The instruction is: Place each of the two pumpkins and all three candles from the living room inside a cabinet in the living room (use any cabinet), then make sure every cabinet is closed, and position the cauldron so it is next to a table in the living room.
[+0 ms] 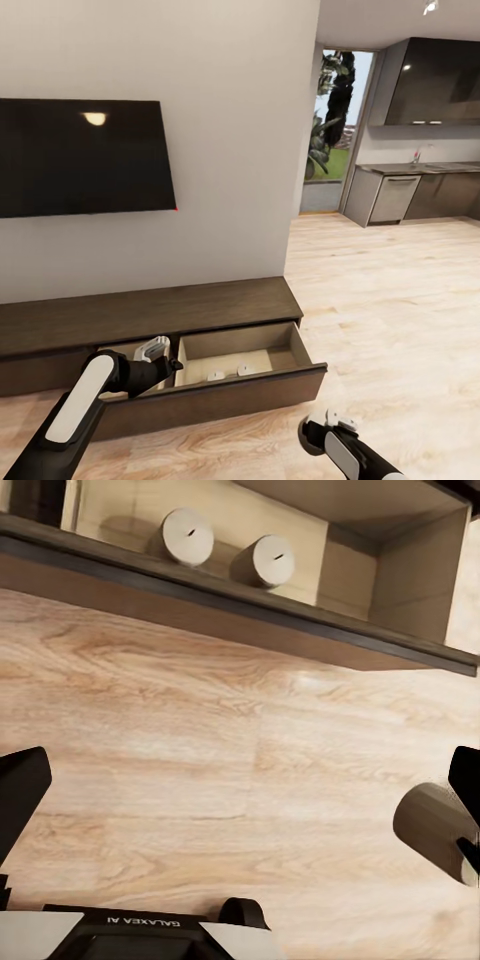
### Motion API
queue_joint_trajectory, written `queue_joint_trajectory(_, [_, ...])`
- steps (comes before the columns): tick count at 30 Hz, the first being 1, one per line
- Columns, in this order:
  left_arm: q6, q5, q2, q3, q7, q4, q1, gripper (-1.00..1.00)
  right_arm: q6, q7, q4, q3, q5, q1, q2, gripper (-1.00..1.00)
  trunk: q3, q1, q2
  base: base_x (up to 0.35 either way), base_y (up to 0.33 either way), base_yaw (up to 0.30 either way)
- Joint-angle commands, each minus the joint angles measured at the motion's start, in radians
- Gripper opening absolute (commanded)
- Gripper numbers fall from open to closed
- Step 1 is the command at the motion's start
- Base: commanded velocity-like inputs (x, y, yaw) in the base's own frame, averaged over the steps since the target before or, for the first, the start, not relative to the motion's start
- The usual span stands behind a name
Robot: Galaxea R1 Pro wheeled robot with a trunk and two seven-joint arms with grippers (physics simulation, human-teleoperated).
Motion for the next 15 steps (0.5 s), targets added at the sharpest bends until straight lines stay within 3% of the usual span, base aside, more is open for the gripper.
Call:
queue_joint_trajectory(1, [0.000, 0.009, 0.001, -0.002, 0.011, -0.001, -0.001, 1.00, 0.019, -0.008, -0.004, 0.008, -0.004, -0.001, -0.002, -1.00, -0.001, 0.000, -0.001, 0.103, -0.084, 0.000])
queue_joint_trajectory(4, [0.001, 0.009, 0.001, -0.002, 0.010, -0.001, -0.001, 1.00, 0.075, -0.009, -0.032, 0.009, -0.004, 0.000, -0.002, -1.00, -0.001, 0.000, -0.001, 0.122, -0.108, 0.000])
queue_joint_trajectory(9, [0.000, 0.009, 0.001, -0.002, 0.011, -0.001, -0.001, 1.00, 0.244, -0.038, -0.187, 0.005, -0.003, 0.000, -0.001, -1.00, -0.001, 0.000, -0.001, 0.042, -0.040, 0.000])
queue_joint_trajectory(15, [-0.002, 0.008, 0.001, -0.008, 0.011, -0.001, -0.001, 1.00, 0.467, -0.154, -0.259, -0.002, -0.007, -0.023, 0.002, -1.00, -0.001, 0.000, -0.001, 0.094, -0.039, 0.000])
